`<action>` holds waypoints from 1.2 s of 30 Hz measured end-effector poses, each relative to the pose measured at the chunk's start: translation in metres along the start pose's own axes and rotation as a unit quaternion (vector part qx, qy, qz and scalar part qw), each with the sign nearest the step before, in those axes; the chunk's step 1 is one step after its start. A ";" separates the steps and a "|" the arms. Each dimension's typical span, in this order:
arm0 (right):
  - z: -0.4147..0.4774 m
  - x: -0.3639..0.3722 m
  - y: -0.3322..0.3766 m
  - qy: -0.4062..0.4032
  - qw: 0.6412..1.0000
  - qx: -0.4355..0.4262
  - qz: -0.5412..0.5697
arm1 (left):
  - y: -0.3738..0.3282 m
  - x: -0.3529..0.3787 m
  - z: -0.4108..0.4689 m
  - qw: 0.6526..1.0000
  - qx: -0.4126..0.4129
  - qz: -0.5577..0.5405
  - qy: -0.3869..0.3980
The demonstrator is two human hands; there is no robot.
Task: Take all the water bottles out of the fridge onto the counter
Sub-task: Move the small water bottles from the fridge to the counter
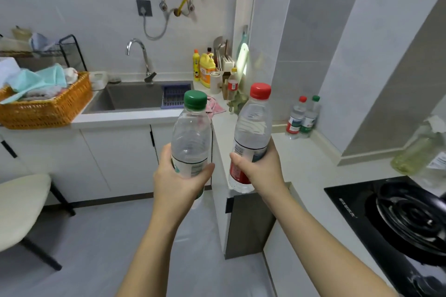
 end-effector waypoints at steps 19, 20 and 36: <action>0.153 -0.103 -0.103 -0.043 0.998 0.053 -0.006 | 0.065 0.192 0.081 0.992 -0.030 0.104 0.061; 0.162 -0.104 -0.111 -0.049 0.997 0.057 -0.008 | 0.072 0.201 0.090 0.992 -0.034 0.105 0.068; 0.292 -0.115 -0.261 -0.090 0.969 0.186 -0.135 | 0.225 0.344 0.215 0.975 -0.135 0.117 0.135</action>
Point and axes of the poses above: each hand's wrist, its own z-axis towards the middle knuckle, its own x-axis out of the palm, y = z × x, the point moved 4 cm from there along z, towards the middle knuckle, and after that the axes turned 5 degrees about -y, right-handed, at the moved point
